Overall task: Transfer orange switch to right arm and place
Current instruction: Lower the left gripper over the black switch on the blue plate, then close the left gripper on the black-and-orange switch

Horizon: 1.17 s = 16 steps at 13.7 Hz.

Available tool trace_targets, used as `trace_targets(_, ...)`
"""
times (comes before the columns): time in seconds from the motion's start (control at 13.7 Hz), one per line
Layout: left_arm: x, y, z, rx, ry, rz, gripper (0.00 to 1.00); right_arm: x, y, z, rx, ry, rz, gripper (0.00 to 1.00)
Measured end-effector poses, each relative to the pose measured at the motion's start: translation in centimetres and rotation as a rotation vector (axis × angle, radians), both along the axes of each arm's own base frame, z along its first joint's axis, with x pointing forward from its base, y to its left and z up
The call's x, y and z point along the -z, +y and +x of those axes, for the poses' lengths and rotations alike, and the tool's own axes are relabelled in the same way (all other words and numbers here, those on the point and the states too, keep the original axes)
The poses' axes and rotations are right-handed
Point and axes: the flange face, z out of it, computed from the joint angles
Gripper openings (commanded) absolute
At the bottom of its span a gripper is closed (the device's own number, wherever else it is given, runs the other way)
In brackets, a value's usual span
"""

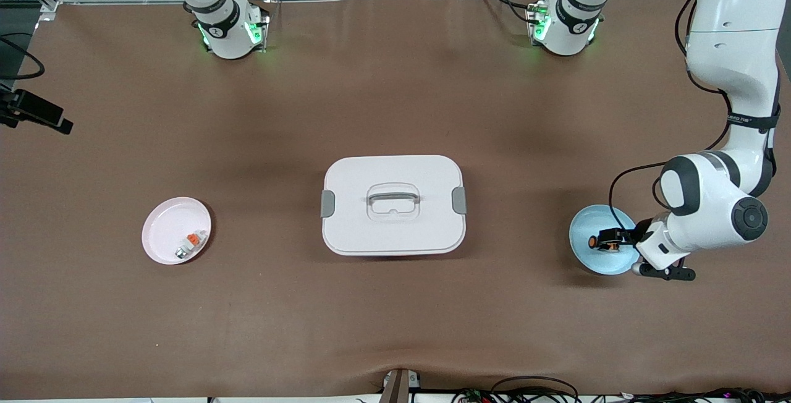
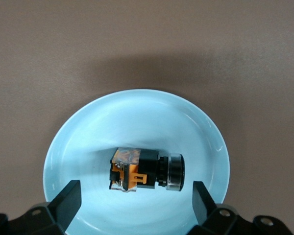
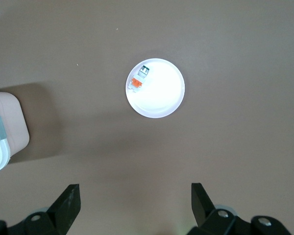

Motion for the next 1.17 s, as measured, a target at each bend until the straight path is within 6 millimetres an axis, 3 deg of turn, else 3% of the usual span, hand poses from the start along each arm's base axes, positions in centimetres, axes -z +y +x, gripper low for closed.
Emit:
trace_targets(0.8,3.5,-0.4,0.2,-0.003,-0.024,0.008,1.0,-0.8,0.3,-0.1,-0.007,-0.009,0.0,1.0)
trace_targets(1.17,3.6,-0.4,0.2,-0.007,-0.024,0.008,1.0,-0.8,0.3,-0.1,-0.008,-0.009,0.0,1.0)
